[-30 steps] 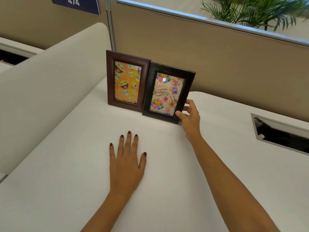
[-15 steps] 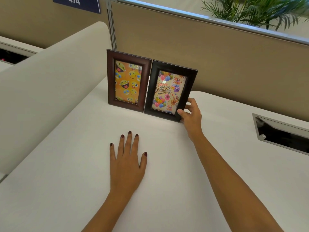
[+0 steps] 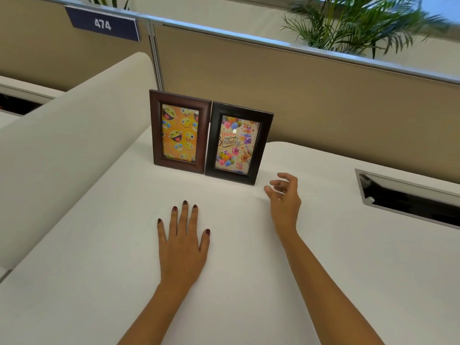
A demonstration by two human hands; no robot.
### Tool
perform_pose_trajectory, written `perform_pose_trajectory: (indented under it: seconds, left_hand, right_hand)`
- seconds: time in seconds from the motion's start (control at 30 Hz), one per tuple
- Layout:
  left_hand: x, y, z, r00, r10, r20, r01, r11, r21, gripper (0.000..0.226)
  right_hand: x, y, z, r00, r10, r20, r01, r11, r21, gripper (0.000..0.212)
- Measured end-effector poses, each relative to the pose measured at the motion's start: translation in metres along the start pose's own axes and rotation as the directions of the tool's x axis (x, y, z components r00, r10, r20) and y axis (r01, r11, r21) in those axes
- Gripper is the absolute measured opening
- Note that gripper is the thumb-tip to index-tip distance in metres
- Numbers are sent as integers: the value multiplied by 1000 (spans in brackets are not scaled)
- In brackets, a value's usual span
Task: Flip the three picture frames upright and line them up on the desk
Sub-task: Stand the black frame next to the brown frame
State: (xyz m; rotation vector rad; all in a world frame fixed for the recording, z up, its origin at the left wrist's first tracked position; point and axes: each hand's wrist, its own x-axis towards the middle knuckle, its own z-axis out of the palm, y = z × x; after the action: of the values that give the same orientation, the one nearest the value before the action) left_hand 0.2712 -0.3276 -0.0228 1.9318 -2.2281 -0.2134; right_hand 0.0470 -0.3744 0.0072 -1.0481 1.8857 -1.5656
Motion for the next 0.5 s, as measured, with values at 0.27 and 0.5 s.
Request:
perform_pose_trajectory:
  seconds: [0.27,0.5]
  left_hand:
    - [-3,17,-11,1000,-5,29,8,994,-107,64]
    - [-63,82,-8,978,207,2,-204,965,-168,75]
  right_hand:
    - [-63,5,-62,983,-181,-10,174,957,-233,32]
    - [-123,6,-139,922,-344,-176,248,876,-414,29]
